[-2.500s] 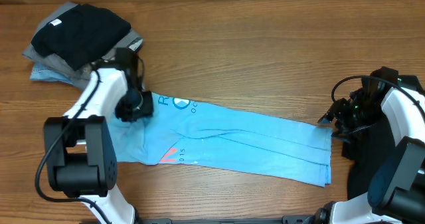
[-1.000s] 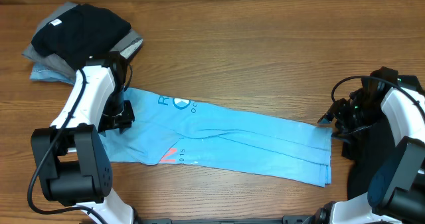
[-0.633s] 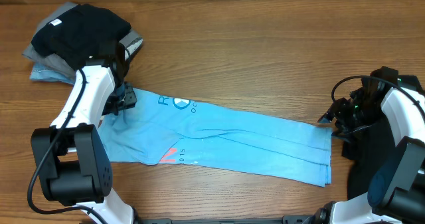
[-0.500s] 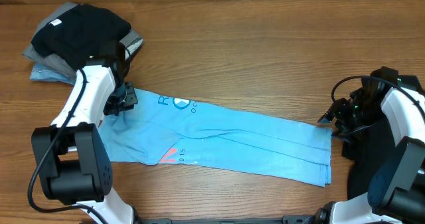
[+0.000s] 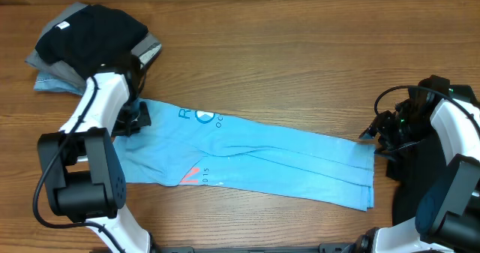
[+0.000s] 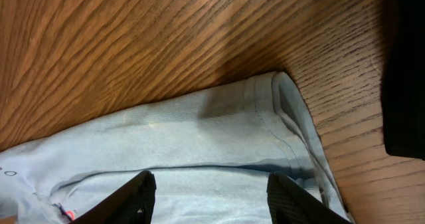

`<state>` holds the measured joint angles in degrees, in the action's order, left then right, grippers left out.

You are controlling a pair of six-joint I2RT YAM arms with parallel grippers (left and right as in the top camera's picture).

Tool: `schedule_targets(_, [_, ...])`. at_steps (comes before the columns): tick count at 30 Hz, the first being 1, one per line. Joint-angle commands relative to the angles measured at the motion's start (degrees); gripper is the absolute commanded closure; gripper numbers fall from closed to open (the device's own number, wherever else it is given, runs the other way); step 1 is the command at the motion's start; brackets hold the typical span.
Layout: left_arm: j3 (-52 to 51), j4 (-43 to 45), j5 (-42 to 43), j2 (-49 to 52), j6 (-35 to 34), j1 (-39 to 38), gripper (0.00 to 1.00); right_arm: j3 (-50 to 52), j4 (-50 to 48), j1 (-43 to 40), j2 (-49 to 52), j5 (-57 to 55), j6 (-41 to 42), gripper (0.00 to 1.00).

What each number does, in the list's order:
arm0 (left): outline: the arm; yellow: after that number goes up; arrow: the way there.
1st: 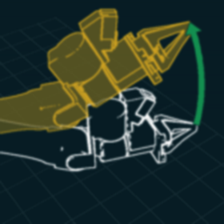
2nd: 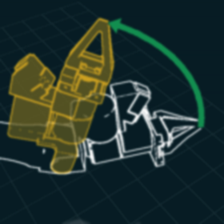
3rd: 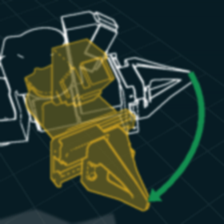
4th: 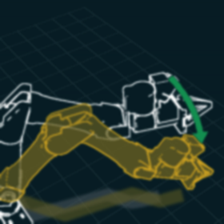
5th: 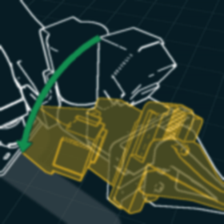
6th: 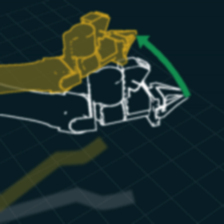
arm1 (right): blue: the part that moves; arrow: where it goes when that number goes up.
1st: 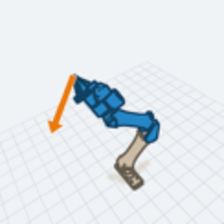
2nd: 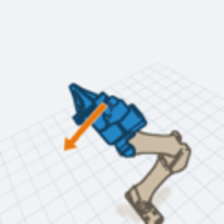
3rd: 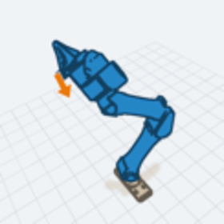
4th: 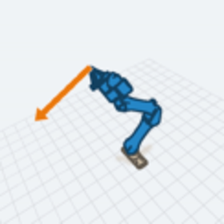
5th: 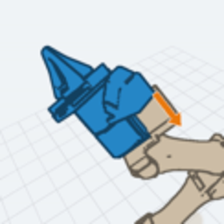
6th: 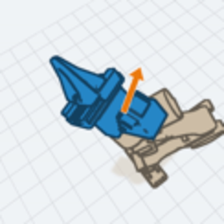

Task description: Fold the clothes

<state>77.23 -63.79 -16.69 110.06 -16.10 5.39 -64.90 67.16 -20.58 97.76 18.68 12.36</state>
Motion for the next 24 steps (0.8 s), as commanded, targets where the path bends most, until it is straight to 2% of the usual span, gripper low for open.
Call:
schedule_targets(1, [0.39, -0.83, -2.43, 0.31, -1.95, 2.27, 0.96, 0.02, 0.11, -0.17, -1.42, 0.48, -0.24, 0.42])
schedule_targets(6, [0.39, -3.45, -2.27, 0.31, -3.1, 2.97, 0.96, 0.02, -0.07, -0.17, -1.42, 0.44, -0.24, 0.42])
schedule_targets(7, [0.39, -3.54, -2.19, 0.31, -3.19, 2.95, 0.89, 0.02, -0.09, -0.17, -1.42, 0.28, -0.24, 0.42])
schedule_targets(9, [0.39, -3.54, -1.38, 0.31, -3.19, 2.95, 0.53, 0.02, -0.61, -0.17, -1.42, -0.17, -0.24, 0.41])
schedule_targets(11, [0.39, -3.39, -0.81, 0.31, -3.21, 2.95, 0.43, 0.02, -1.46, -0.2, -1.42, -0.17, -0.22, 0.39])
schedule_targets(12, [0.39, -3.17, -0.55, 0.31, -3.23, 2.95, 0.29, 0.0, -2.25, -0.42, -1.42, -0.15, -0.2, 0.38])
schedule_targets(13, [0.39, -2.8, -0.17, 0.31, -3.21, 2.95, 0.25, 0.0, -2.78, -0.81, -1.42, -0.15, -0.09, 0.37])
schedule_targets(15, [0.39, -2.12, 0.22, 0.31, -3.21, 2.95, 0.23, 0.0, -3.82, -2.56, -1.42, -0.11, 1.51, 0.32])
schedule_targets(19, [0.39, -1.49, 0.28, 0.31, -3.23, 2.95, 0.2, 0.04, -3.87, -6.71, -1.4, -0.15, 2.27, 0.3])
schedule_targets(24, [0.39, 0.5, 2.78, 0.31, -3.21, 2.95, 0.18, 1.84, -2.4, -8.74, -0.7, -0.59, 2.43, 0.4])
